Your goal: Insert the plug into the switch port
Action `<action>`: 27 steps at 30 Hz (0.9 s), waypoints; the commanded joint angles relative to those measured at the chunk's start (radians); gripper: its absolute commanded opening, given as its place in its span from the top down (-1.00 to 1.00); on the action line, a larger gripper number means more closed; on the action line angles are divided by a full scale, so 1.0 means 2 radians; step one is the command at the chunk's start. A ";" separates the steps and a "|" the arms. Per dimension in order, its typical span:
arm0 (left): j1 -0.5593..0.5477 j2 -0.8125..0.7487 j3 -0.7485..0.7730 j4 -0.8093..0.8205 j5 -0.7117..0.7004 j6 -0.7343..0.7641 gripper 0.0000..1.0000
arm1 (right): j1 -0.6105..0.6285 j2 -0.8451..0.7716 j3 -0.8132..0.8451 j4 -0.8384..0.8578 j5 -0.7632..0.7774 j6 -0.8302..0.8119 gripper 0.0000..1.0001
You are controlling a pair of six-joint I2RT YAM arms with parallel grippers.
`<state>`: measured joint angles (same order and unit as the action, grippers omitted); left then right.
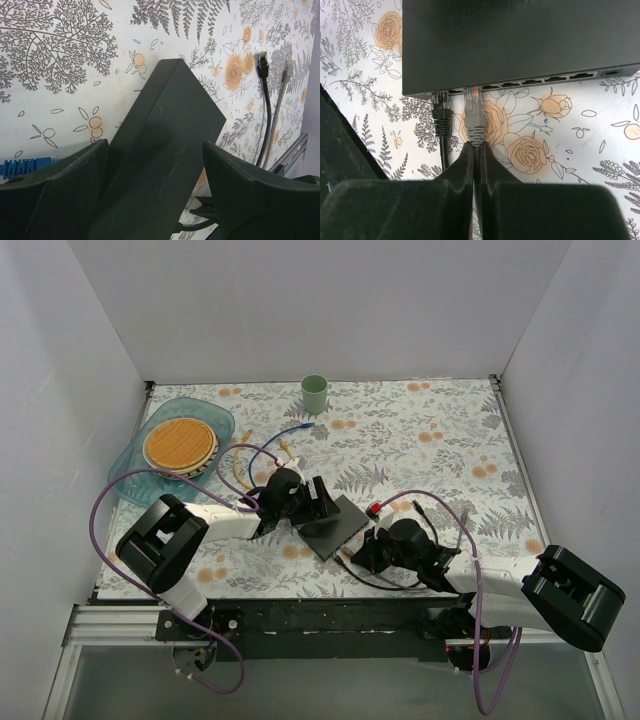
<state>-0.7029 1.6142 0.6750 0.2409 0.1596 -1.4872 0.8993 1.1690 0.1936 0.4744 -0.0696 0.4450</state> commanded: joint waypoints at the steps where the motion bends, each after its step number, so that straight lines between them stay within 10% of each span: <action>1: -0.005 -0.006 -0.027 -0.081 0.002 0.009 -0.53 | 0.000 -0.012 0.016 0.027 0.049 0.009 0.97; 27: -0.008 -0.038 -0.048 -0.068 0.025 -0.014 -0.51 | 0.001 0.044 0.040 0.040 0.005 0.017 0.97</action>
<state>-0.6987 1.5372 0.6102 0.2161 0.1413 -1.4933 0.8997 1.2236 0.2291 0.4797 -0.0547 0.4946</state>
